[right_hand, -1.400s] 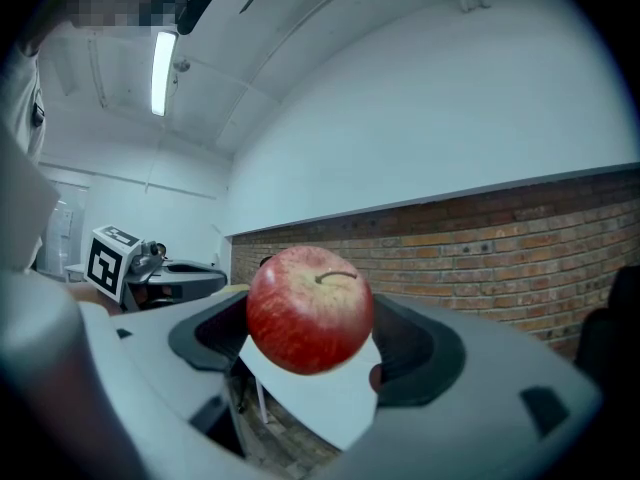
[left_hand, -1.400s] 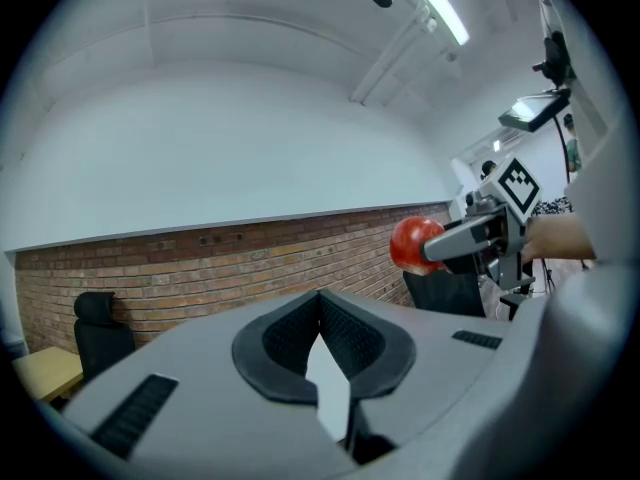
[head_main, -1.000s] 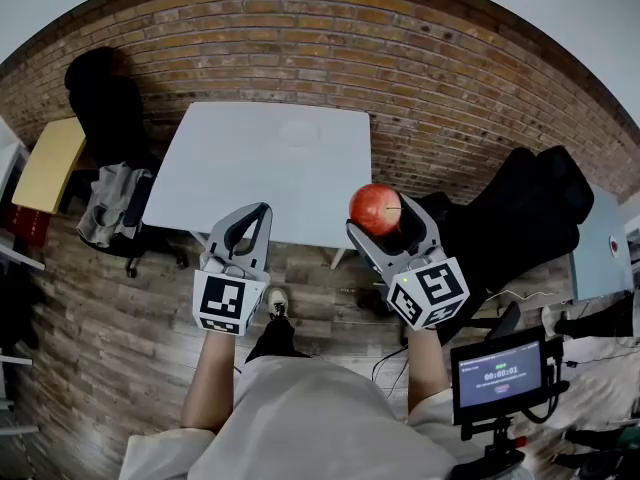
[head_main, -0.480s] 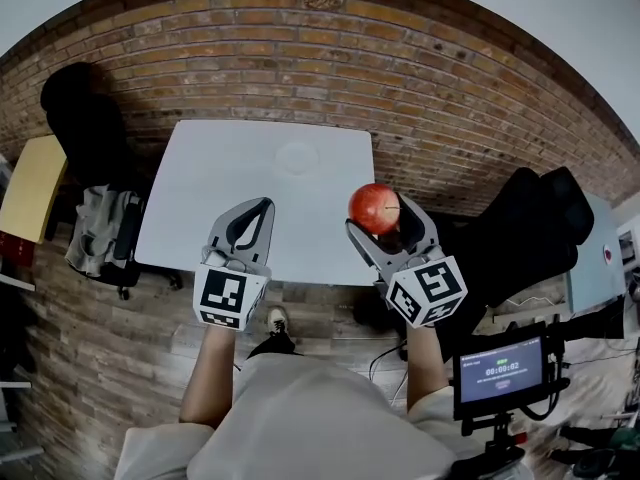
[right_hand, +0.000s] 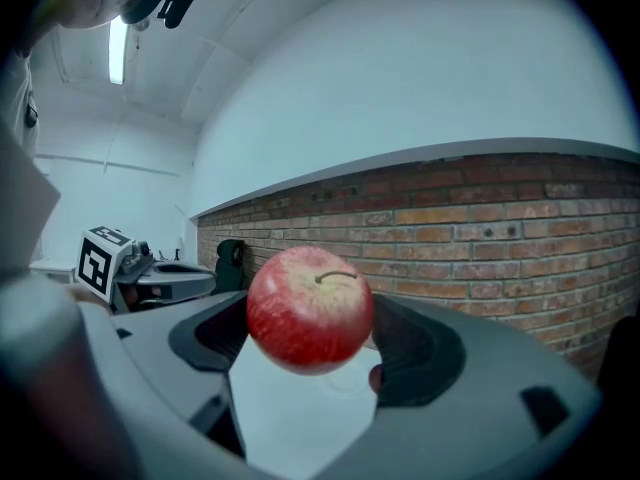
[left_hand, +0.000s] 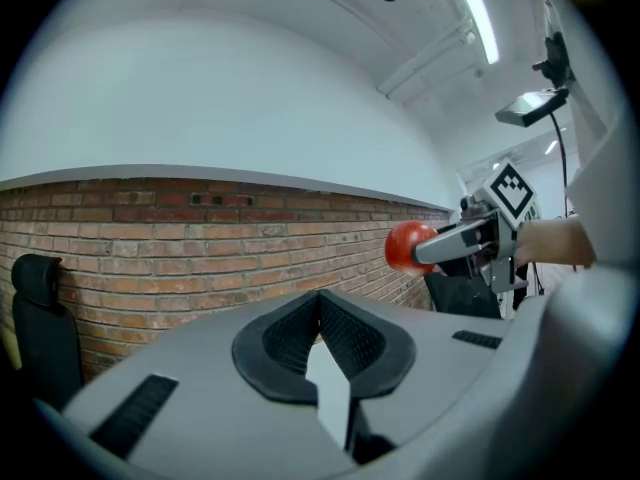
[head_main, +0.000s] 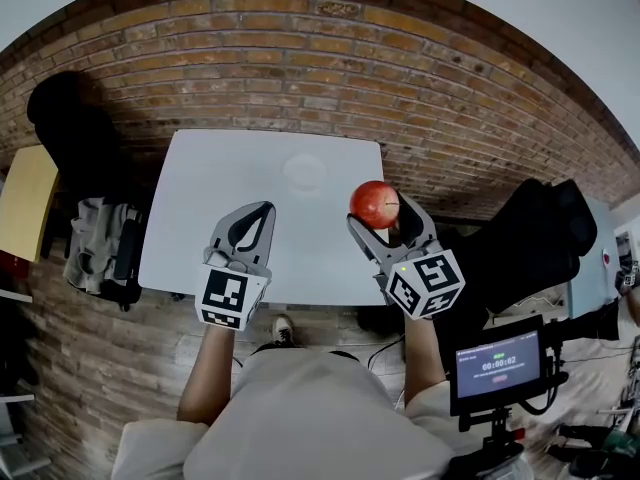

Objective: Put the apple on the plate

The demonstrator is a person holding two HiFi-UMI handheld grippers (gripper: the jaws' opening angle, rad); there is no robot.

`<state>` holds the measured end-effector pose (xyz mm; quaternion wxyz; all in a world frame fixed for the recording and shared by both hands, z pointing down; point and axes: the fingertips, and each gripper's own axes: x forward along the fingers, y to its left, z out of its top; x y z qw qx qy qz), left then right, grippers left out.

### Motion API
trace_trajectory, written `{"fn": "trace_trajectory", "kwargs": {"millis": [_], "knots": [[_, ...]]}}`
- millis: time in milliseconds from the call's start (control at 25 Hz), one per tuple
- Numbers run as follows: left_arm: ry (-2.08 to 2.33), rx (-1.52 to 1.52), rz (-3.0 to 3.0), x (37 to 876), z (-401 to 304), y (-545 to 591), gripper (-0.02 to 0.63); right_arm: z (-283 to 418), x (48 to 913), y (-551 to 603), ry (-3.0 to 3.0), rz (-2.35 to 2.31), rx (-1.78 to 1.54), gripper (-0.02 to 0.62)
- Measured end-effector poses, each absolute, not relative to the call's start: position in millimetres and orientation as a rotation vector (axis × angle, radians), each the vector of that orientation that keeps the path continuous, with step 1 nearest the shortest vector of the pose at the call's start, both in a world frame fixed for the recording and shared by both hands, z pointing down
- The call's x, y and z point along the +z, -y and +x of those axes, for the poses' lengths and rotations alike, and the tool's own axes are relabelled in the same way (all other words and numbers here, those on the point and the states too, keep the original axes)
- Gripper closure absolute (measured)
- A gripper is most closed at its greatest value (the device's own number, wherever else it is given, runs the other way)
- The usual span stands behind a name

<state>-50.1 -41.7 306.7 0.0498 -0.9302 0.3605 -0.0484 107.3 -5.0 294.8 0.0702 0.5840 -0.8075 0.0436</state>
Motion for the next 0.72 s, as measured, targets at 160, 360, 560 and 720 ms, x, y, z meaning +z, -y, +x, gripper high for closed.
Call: {"fn": "trace_trajectory", "kwargs": {"millis": [160, 360, 560, 720], "knots": [[-1.087, -0.192, -2.850, 320.6, -58.5, 76.3, 0.601, 103.0, 306.7, 46.8, 2.405, 1.757, 0.147, 0.216], [-1.080, -0.221, -2.866, 326.7, -53.1, 79.6, 0.601, 106.9, 309.6, 59.6, 2.396, 1.760, 0.152, 0.216], [-1.095, -0.253, -2.868, 331.8, -54.1, 84.2, 0.601, 107.2, 320.0, 76.0, 2.388, 1.743, 0.144, 0.216], [-1.134, -0.284, -2.877, 341.0, -54.0, 98.4, 0.601, 109.4, 336.9, 101.2, 2.378, 1.709, 0.151, 0.216]]}}
